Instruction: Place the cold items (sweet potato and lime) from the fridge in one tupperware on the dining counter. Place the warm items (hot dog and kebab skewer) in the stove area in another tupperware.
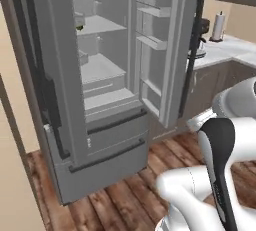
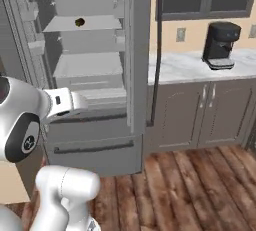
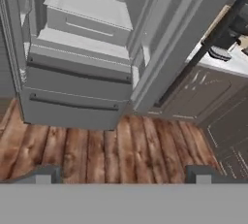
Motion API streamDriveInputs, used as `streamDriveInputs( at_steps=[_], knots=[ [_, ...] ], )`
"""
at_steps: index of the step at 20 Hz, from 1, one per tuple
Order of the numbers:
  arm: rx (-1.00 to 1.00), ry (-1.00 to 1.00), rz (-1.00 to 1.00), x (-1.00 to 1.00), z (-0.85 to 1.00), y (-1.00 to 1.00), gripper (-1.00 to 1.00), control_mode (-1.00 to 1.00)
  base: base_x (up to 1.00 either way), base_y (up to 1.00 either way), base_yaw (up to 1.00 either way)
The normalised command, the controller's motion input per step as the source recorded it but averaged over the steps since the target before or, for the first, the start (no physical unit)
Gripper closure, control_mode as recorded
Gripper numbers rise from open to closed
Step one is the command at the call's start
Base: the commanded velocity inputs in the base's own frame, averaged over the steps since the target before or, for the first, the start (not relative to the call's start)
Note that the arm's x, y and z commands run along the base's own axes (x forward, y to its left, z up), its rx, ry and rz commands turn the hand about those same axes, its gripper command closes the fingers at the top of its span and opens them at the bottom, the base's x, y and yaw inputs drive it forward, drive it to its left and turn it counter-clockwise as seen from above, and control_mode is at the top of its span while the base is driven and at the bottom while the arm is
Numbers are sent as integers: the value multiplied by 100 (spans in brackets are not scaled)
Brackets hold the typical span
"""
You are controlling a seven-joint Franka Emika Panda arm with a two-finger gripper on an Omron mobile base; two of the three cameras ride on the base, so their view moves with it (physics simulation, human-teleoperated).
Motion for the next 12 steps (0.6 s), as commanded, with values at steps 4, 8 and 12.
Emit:
streamDriveInputs(
  at_steps=[4,8,12],
  knots=[
    [0,0,0,0,0,0,-100,100,92,-3,60],
    [0,0,0,0,0,0,-100,100,61,-2,2],
    [0,0,0,0,0,0,-100,100,88,-31,0]
  ],
)
